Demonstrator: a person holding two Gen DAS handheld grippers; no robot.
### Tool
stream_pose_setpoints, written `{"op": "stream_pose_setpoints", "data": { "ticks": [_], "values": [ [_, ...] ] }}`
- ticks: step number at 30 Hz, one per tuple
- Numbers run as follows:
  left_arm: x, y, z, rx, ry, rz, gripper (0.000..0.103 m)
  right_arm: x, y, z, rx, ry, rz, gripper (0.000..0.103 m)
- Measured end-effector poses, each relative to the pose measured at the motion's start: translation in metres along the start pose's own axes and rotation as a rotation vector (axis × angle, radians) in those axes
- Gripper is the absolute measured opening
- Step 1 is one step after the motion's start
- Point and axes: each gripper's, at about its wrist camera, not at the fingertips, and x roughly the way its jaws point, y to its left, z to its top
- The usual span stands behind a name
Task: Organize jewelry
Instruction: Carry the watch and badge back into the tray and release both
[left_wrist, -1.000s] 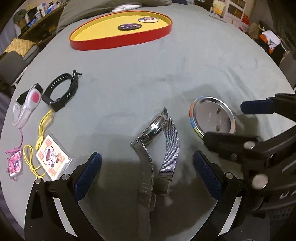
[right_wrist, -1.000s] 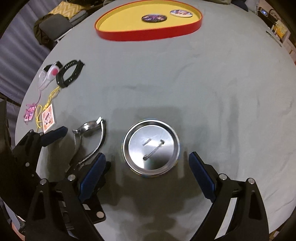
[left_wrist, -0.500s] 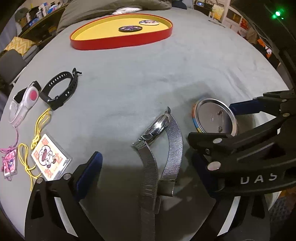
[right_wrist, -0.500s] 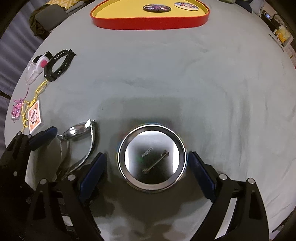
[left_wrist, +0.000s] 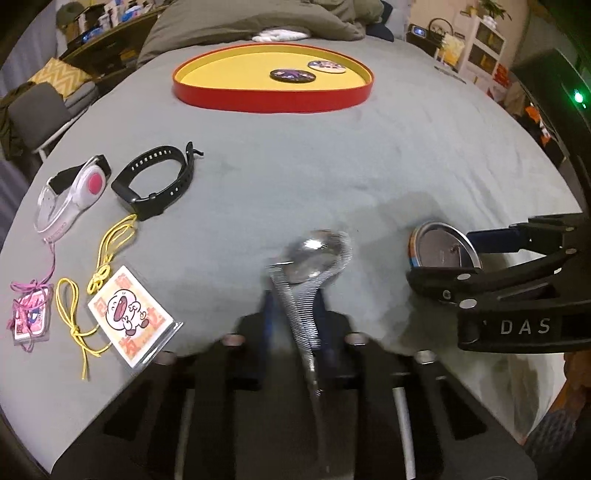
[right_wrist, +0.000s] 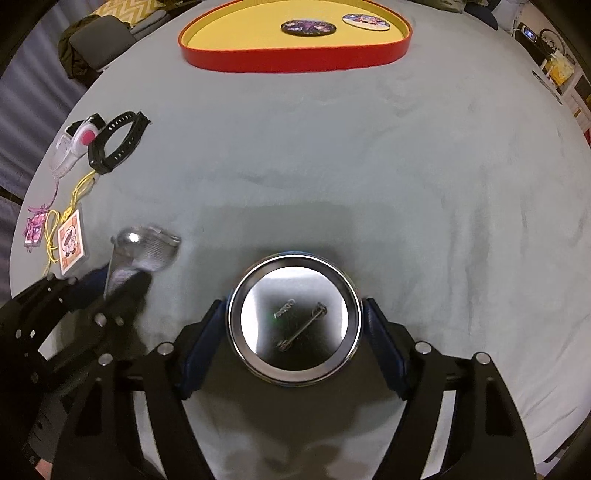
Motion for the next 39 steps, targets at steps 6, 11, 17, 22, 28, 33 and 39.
{"op": "stream_pose_setpoints", "data": {
  "ticks": [6, 11, 17, 22, 28, 33, 39],
  "values": [
    [-0.002, 0.004, 0.0, -0.008, -0.007, -0.021, 0.009, -0.01, -0.014, -0.003, 0.012, -0.01, 0.005, 0.07],
    [-0.004, 0.006, 0.001, -0.014, -0.014, -0.036, 0.008, -0.017, -0.021, -0.002, 0.027, -0.032, 0.019, 0.07],
    [-0.01, 0.006, 0.005, -0.008, -0.026, -0.04, 0.007, -0.027, -0.028, -0.006, 0.047, -0.056, 0.026, 0.07],
    [-0.018, 0.006, 0.016, 0.004, -0.049, -0.051, 0.007, -0.03, -0.029, -0.015, 0.065, -0.081, 0.029, 0.07],
    [-0.028, 0.005, 0.033, 0.012, -0.077, -0.062, 0.006, -0.043, -0.04, -0.019, 0.094, -0.113, 0.056, 0.07],
    [-0.027, 0.006, 0.054, 0.036, -0.09, -0.06, 0.006, -0.054, -0.043, -0.007, 0.092, -0.133, 0.042, 0.07],
    [-0.021, 0.008, 0.099, 0.037, -0.117, -0.067, 0.006, -0.057, -0.054, 0.036, 0.107, -0.148, 0.035, 0.07]
  ]
}}
